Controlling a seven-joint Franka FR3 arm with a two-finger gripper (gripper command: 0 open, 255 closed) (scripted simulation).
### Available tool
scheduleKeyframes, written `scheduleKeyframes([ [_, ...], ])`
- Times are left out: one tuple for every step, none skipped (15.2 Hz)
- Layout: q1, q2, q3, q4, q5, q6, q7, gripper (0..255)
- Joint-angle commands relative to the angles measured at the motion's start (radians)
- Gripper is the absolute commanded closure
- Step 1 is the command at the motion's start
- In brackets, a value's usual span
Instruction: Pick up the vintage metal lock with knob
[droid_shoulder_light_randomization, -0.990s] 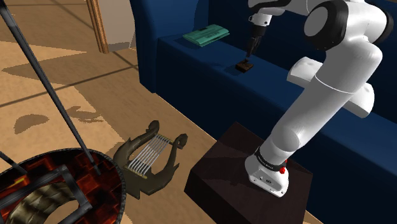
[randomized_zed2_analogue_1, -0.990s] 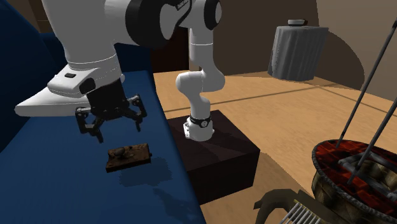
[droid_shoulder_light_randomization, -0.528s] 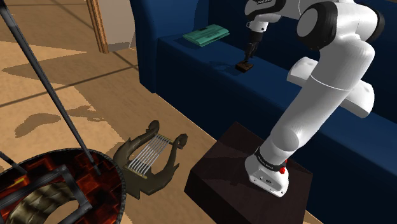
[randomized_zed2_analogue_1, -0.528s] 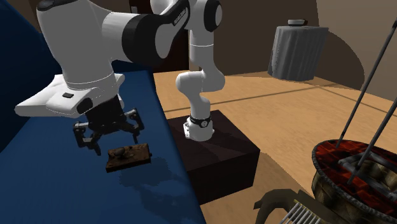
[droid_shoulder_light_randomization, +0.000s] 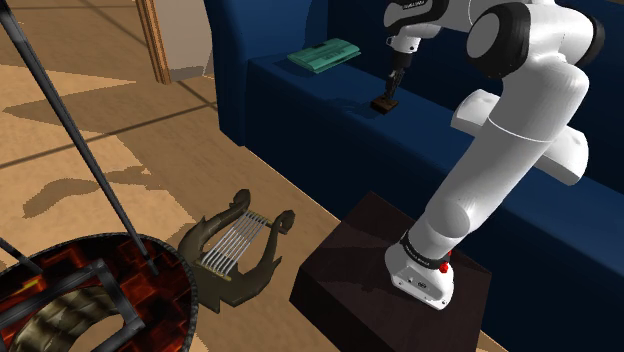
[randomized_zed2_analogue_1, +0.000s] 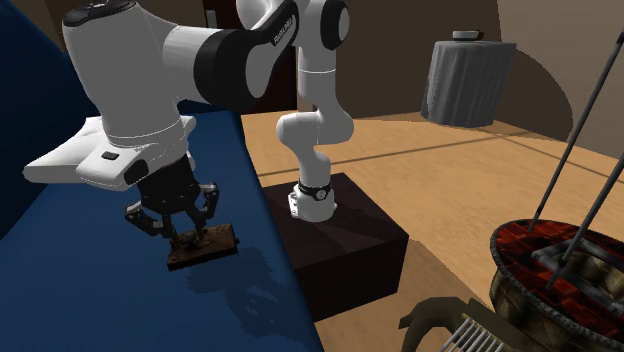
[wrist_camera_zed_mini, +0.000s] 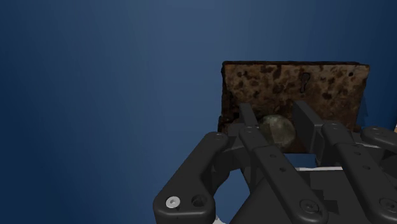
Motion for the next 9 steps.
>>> scheduleKeyframes([
  [0.0,0.001,0.0,0.0,0.0,0.001,0.0,255],
  [0.0,0.001,0.0,0.0,0.0,0.001,0.0,255],
  [0.0,0.001,0.0,0.0,0.0,0.001,0.0,255],
  [0.0,0.0,0.0,-0.001,0.0,0.001,-0.001,255],
  [0.0,-0.002,0.0,0.01,-0.002,-0.012,0.0,255],
  [0.0,-0.005,0.0,0.021,-0.003,-0.025,0.0,255],
  [0.001,-0.006,0.0,0.032,-0.004,-0.038,0.001,255],
  [0.001,-0.008,-0.001,0.044,-0.005,-0.051,0.001,255],
  [0.001,-0.01,-0.001,0.056,-0.006,-0.064,0.001,255],
])
